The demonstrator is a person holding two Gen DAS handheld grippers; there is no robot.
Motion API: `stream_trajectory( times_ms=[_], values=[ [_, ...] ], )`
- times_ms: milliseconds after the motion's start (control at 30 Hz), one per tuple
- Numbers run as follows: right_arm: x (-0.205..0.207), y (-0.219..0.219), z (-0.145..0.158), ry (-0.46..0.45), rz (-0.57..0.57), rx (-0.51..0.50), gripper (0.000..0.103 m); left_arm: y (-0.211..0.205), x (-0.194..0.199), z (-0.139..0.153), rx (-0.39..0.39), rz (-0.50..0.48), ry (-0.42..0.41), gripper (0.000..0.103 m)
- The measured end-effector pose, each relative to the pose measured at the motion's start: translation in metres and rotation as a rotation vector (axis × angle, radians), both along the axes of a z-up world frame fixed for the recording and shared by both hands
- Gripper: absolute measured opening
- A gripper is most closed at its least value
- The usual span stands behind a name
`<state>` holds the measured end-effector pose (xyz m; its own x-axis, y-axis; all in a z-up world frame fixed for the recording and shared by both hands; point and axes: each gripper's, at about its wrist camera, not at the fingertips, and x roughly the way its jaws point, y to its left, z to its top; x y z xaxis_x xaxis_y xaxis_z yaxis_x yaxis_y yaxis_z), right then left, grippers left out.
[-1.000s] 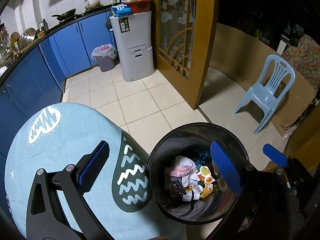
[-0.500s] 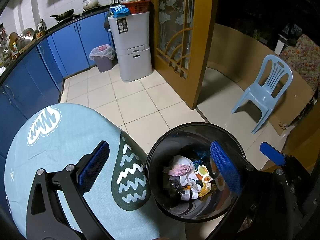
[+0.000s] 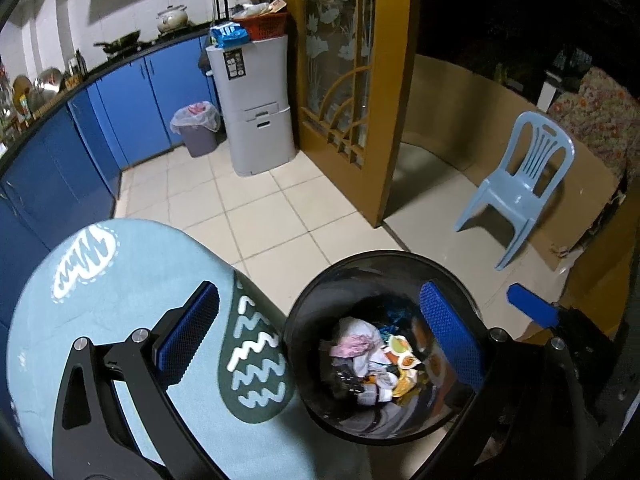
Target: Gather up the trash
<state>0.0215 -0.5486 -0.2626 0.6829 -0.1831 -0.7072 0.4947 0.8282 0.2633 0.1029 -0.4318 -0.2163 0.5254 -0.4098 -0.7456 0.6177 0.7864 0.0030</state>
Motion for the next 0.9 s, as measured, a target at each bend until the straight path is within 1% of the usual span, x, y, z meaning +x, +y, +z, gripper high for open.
stream_trajectory(
  times_ms=[100,167,367,433,500,733,900],
  values=[
    [0.0001,0.0005,0.0000,-0.001,-0.001,0.001,0.081,0.0053,0.0018,0.0026,-0.028,0.022,-0.001,0.099],
    [-0.0001,0.0003,-0.0003,-0.001,-0.002,0.002,0.081,0.0066,0.0013,0.0046,-0.022,0.033,-0.006,0.099],
    [0.0009,0.0014,0.0038,-0.002,0.002,0.001,0.081,0.0061,0.0003,0.0038,-0.035,-0.008,0.059,0.099],
    [0.0005,0.0010,0.0028,-0.002,0.000,0.002,0.081,0.0038,-0.0042,0.0041,-0.026,-0.029,0.052,0.099],
    [0.0001,0.0012,0.0023,-0.003,-0.001,0.006,0.081,0.0034,-0.0075,0.0047,-0.017,-0.030,0.036,0.099],
    [-0.0004,0.0016,0.0032,-0.003,0.003,0.002,0.081,0.0002,-0.0067,0.0019,0.016,-0.034,0.066,0.099],
    [-0.0018,0.0021,0.0040,-0.003,0.004,0.001,0.081,0.0017,-0.0067,0.0003,0.026,-0.035,0.067,0.099]
  ],
)
